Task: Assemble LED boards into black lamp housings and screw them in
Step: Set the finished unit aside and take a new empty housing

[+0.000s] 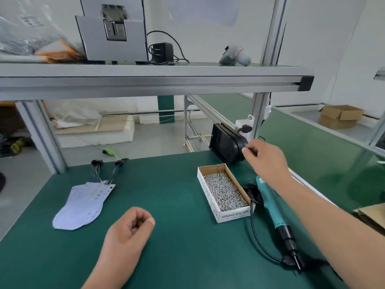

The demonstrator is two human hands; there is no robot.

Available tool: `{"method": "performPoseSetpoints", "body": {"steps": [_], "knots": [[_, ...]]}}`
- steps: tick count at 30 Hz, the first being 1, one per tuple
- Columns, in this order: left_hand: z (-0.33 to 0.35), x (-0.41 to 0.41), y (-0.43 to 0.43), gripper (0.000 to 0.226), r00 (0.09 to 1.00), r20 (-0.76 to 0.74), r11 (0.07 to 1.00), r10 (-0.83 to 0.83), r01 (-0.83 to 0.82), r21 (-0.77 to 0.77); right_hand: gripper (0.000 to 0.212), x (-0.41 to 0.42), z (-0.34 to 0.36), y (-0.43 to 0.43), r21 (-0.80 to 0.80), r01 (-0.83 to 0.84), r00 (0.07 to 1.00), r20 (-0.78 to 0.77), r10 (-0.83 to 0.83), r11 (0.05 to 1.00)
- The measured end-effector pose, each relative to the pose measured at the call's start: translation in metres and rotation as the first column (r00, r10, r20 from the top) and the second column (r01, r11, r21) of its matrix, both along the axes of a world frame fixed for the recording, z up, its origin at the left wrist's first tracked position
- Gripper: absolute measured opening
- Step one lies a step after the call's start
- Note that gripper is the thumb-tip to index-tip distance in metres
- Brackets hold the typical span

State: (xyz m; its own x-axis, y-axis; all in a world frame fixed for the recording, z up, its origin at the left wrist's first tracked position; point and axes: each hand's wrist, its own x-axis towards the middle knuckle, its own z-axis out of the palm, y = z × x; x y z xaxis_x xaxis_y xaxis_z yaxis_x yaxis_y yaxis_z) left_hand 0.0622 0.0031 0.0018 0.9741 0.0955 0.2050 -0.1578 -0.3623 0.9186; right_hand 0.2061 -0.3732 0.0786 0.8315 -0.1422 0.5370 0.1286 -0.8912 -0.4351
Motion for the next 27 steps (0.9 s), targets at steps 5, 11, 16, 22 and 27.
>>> {"method": "performPoseSetpoints", "body": {"steps": [5, 11, 16, 22, 27], "knots": [[0.0, 0.001, 0.0, 0.011, 1.0, 0.002, 1.0, 0.003, -0.003, -0.011, 0.015, 0.057, 0.013, 0.027, -0.199, 0.031, 0.999, -0.021, -0.036, 0.979], [0.002, 0.001, 0.0, 0.013, 1.0, -0.003, 1.0, -0.012, 0.012, -0.014, 0.028, 0.096, 0.023, 0.036, -0.464, 0.105, 0.979, -0.105, -0.172, 0.879], [0.002, 0.001, 0.0, 0.018, 1.0, -0.015, 0.999, -0.019, 0.019, -0.037, 0.018, 0.102, 0.026, 0.035, -0.568, 0.069, 0.976, -0.133, -0.174, 0.82], [0.004, 0.001, -0.001, 0.018, 0.999, -0.019, 0.998, -0.032, 0.031, -0.047, 0.006, 0.099, 0.022, 0.028, -0.566, 0.061, 0.977, -0.133, -0.164, 0.822], [0.004, 0.0, -0.001, 0.018, 0.999, -0.028, 0.999, -0.035, 0.034, -0.041, 0.008, 0.096, 0.022, 0.025, -0.503, 0.013, 0.996, -0.071, -0.057, 0.864]]}}
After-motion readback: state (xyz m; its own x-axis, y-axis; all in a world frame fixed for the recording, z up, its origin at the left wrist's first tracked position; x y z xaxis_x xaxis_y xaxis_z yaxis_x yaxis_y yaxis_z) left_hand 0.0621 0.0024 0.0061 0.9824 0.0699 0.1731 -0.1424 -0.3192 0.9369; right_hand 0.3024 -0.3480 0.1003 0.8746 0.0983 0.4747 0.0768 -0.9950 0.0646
